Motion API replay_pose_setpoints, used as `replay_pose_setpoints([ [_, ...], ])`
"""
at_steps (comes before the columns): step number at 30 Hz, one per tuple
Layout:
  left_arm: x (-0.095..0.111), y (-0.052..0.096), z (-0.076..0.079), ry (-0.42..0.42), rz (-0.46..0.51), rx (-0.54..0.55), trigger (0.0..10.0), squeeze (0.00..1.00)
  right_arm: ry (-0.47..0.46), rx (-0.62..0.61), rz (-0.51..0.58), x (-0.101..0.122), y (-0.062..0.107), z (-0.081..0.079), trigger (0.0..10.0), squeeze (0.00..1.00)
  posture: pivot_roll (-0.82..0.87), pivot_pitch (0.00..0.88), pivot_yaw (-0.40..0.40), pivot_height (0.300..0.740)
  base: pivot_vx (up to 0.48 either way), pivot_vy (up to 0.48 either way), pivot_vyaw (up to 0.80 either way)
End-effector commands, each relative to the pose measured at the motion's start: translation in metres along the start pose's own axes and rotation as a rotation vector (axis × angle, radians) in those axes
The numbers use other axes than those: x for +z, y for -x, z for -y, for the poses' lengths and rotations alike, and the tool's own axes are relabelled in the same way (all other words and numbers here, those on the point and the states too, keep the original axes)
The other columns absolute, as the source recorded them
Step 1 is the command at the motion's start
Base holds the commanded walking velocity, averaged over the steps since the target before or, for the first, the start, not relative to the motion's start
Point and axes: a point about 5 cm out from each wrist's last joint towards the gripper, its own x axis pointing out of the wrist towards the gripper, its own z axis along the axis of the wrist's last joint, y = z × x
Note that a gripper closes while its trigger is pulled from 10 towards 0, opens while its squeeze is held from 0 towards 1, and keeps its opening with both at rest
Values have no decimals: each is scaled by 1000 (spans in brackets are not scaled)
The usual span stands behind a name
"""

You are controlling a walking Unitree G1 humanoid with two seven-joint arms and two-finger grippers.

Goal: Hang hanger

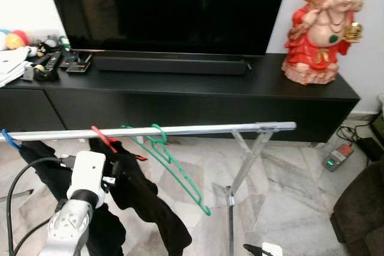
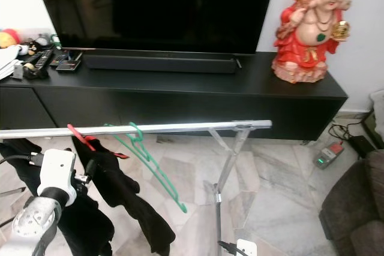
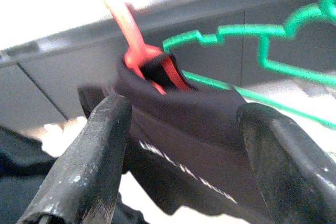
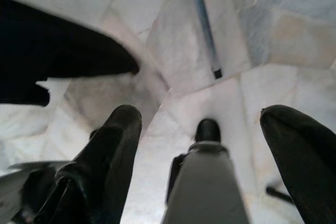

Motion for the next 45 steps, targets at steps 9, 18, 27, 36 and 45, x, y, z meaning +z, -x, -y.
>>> replay_pose_setpoints([
  [9,-6,17,26,10,-271,-175,10000,0,3,26,-24,-5,0,-4,10000,0,80,81,-1,740,0,0,0],
  [18,6,1,27,175,-247,-96,10000,0,11,37,-25,-6,0,-6,10000,0,65,71,11,740,0,0,0],
  [27,-3,22,21,110,-213,-65,10000,0,8,34,-26,-7,0,-5,10000,0,66,66,15,740,0,0,0],
  [36,-2,4,27,114,-287,-18,10000,0,18,41,-25,-7,0,-6,10000,0,70,73,13,740,0,0,0],
  [45,-4,-23,27,119,-360,30,10000,0,11,43,-23,-6,0,-8,10000,0,68,90,15,740,0,0,0],
])
